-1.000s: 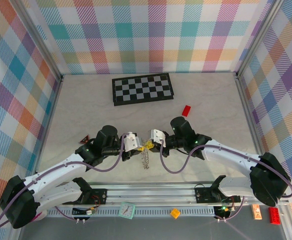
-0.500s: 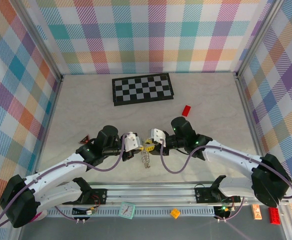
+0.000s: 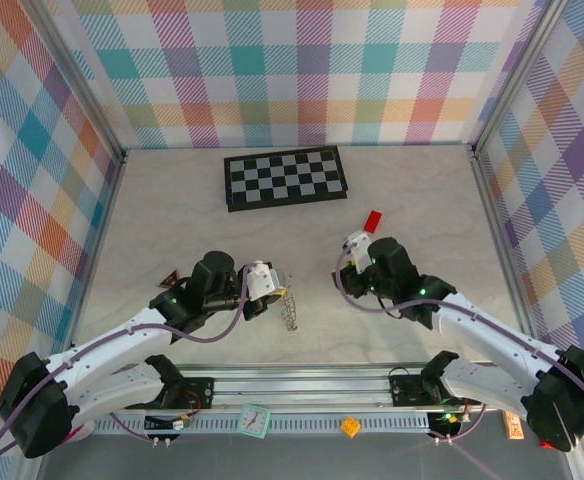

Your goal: Put the keys on the keyring

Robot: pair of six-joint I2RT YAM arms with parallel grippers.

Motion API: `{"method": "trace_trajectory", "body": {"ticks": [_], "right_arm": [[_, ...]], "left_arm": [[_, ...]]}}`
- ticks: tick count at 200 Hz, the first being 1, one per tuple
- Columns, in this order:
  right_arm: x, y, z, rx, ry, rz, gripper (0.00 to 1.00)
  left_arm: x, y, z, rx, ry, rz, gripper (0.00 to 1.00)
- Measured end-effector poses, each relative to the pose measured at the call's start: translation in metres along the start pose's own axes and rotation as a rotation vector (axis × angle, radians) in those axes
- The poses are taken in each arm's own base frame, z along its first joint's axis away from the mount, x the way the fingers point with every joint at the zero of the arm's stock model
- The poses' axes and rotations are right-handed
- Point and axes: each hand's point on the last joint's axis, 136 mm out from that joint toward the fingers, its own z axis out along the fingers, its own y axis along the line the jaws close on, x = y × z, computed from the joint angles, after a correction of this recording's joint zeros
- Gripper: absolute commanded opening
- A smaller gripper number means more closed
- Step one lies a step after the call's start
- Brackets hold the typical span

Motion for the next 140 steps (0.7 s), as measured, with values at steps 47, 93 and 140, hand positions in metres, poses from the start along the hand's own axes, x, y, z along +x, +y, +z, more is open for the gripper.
{"method": "trace_trajectory", "body": {"ticks": [47, 93, 140], "right_arm": [[0.014, -0.051, -0.002, 0.199, 0.144, 0.228, 0.46], [0.023, -0.076, 0.004, 0.242, 0.229, 0.352, 0.47], [0.018, -0.08, 0.034, 0.229, 0.356, 0.352, 0.48]], "left_arm": [[-0.001, 0.001, -0.002, -0.008, -0.003, -0.003, 0.0], [-0.002, 0.001, -0.002, -0.01, -0.006, -0.002, 0.0], [-0.002, 0.001, -0.002, -0.01, -0.006, -0.003, 0.0]]}}
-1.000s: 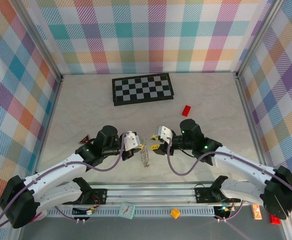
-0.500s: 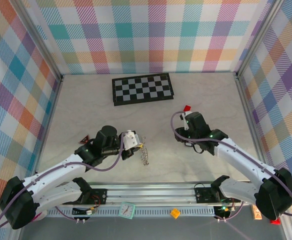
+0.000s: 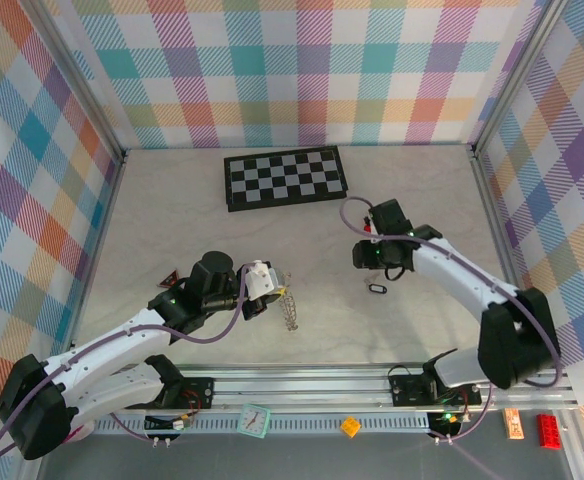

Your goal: Put the keys on the keyring

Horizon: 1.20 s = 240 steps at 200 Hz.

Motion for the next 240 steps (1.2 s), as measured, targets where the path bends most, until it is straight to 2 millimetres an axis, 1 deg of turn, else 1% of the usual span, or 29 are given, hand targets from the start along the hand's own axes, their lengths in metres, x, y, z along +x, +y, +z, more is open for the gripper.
{"method": "trace_trajectory", "body": {"ticks": [19, 35, 59, 75, 88, 105, 120, 147, 181, 190, 193, 198, 240], "right_arm": [[-0.003, -0.004, 0.01, 0.039, 0.042, -0.003, 0.48], [0.002, -0.009, 0.019, 0.076, 0.083, 0.004, 0.48], [0.018, -0.015, 0.029, 0.102, 0.148, 0.03, 0.46], [0.03, -0.017, 0.033, 0.101, 0.178, 0.049, 0.39], [0.043, -0.02, 0.036, 0.104, 0.212, 0.069, 0.35], [0.055, -0.023, 0.039, 0.111, 0.248, 0.089, 0.35], [0.062, -0.024, 0.04, 0.115, 0.265, 0.1, 0.35], [0.064, -0.025, 0.042, 0.12, 0.273, 0.113, 0.34], [0.07, -0.027, 0.048, 0.132, 0.301, 0.116, 0.28], [0.07, -0.027, 0.048, 0.132, 0.303, 0.116, 0.25], [0.07, -0.027, 0.048, 0.133, 0.304, 0.115, 0.22], [0.07, -0.027, 0.048, 0.133, 0.304, 0.115, 0.2], [0.071, -0.025, 0.049, 0.13, 0.304, 0.106, 0.09]], "left_arm": [[0.0, 0.0, 0.0, 0.0, 0.0, -0.002, 0.0], [0.0, 0.0, 0.0, 0.0, 0.0, -0.002, 0.0], [-0.001, 0.0, -0.001, -0.002, -0.005, 0.0, 0.0], [-0.002, 0.0, -0.001, -0.002, -0.005, 0.0, 0.0], [-0.002, 0.0, -0.001, -0.002, -0.005, 0.0, 0.0], [-0.001, 0.0, -0.001, -0.001, -0.005, 0.0, 0.0], [-0.002, 0.0, -0.001, 0.0, -0.006, 0.0, 0.0], [-0.001, 0.0, -0.001, 0.0, -0.006, -0.001, 0.0], [-0.001, 0.0, -0.001, 0.0, -0.005, -0.001, 0.0], [-0.001, 0.0, -0.001, 0.0, -0.005, -0.001, 0.0], [-0.001, 0.0, -0.001, 0.0, -0.005, -0.001, 0.0], [-0.001, 0.0, -0.001, 0.0, -0.005, -0.001, 0.0], [-0.001, 0.0, -0.001, 0.0, -0.005, -0.001, 0.0]]}}
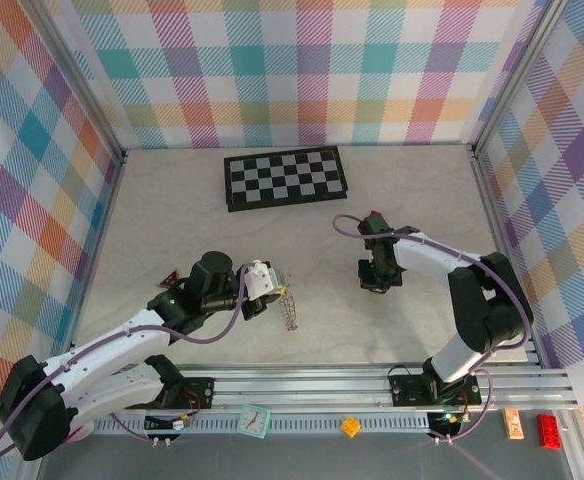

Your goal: Put the keys on the keyring

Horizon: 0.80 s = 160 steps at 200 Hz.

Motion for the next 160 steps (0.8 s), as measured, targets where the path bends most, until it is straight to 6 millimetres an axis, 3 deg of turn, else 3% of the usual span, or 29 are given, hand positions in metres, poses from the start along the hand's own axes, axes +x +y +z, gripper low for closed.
{"method": "trace_trajectory", "body": {"ticks": [23, 67, 82, 107, 129, 160], "right_arm": [[0.001, 0.002, 0.0, 0.0, 0.0, -0.007, 0.0], [-0.003, 0.009, -0.004, -0.006, -0.014, -0.025, 0.0], [-0.004, 0.007, -0.004, 0.005, -0.021, -0.025, 0.23], [-0.007, 0.002, -0.004, 0.032, -0.034, -0.022, 0.32], [-0.008, -0.001, -0.001, 0.057, -0.033, -0.02, 0.34], [-0.006, -0.004, 0.007, 0.079, -0.008, -0.018, 0.23]], "left_arm": [[0.0, 0.0, 0.0, 0.0, 0.0, 0.0, 0.0], [0.001, 0.0, 0.001, 0.002, 0.005, -0.002, 0.0], [0.002, 0.0, 0.001, 0.002, 0.006, -0.003, 0.0], [0.002, 0.0, 0.001, 0.002, 0.006, -0.002, 0.0], [0.002, 0.0, 0.001, 0.002, 0.006, -0.002, 0.0], [0.002, 0.0, 0.001, 0.002, 0.006, -0.002, 0.0]]}}
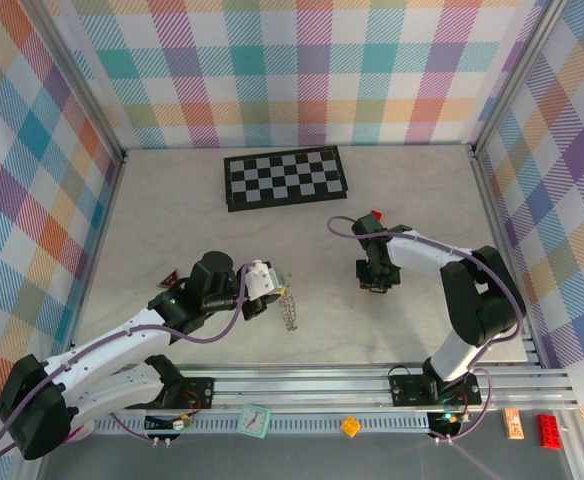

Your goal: Put the keys on the keyring

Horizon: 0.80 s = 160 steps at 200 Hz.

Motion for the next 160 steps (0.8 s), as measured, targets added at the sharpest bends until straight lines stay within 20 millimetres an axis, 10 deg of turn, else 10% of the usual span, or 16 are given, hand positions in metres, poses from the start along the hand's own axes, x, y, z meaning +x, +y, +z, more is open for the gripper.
{"method": "trace_trajectory", "body": {"ticks": [68, 144, 160], "right_arm": [[-0.003, 0.003, -0.005, -0.018, -0.013, -0.007, 0.0], [-0.005, 0.012, -0.018, -0.06, -0.04, -0.023, 0.0], [-0.006, 0.013, -0.019, -0.062, -0.045, -0.026, 0.28]], "left_arm": [[0.0, 0.0, 0.0, 0.0, 0.001, 0.0, 0.0], [0.0, 0.0, 0.0, 0.001, 0.001, 0.0, 0.0], [0.0, 0.0, 0.0, 0.0, 0.001, 0.0, 0.0]]}}
